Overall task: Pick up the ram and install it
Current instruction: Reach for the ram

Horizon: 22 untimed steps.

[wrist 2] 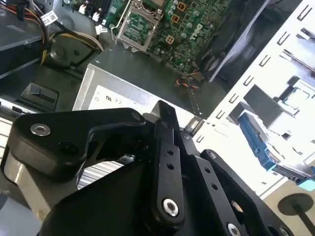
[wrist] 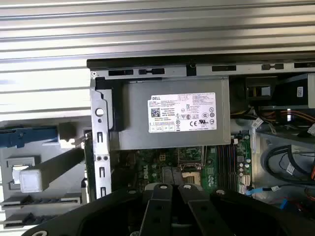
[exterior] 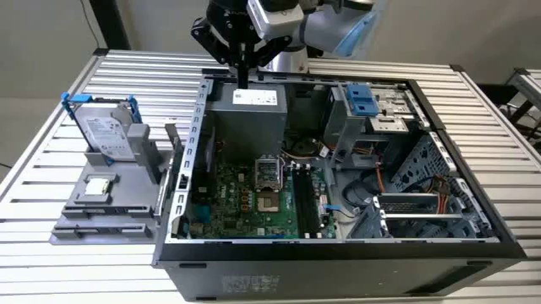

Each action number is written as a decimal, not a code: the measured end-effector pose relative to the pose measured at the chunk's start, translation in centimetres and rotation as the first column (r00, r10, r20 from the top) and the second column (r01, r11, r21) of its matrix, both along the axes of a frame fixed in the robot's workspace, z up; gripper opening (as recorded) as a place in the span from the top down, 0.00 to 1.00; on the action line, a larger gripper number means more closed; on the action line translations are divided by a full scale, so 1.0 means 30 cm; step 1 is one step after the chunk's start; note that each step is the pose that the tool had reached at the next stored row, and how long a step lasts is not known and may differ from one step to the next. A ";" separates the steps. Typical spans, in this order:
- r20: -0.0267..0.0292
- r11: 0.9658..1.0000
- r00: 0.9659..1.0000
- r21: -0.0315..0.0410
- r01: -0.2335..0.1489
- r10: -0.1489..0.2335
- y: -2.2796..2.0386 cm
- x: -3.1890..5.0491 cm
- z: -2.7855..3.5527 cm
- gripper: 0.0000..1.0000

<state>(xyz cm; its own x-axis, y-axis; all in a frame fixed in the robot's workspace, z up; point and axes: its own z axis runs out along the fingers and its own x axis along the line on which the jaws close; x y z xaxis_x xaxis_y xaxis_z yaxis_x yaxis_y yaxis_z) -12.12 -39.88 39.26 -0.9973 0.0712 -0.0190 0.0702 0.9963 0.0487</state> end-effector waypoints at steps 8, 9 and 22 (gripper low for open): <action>0.001 1.000 1.000 0.000 0.000 0.000 0.000 0.000 0.000 1.00; 0.002 1.000 1.000 0.000 0.000 0.000 0.000 0.000 0.000 1.00; 0.009 1.000 1.000 0.000 0.000 0.000 0.000 0.000 0.000 1.00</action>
<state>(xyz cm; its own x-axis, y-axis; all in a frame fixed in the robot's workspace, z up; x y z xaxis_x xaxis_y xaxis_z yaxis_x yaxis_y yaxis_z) -12.12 -39.88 39.26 -0.9971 0.0711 -0.0275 0.0697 0.9963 0.0493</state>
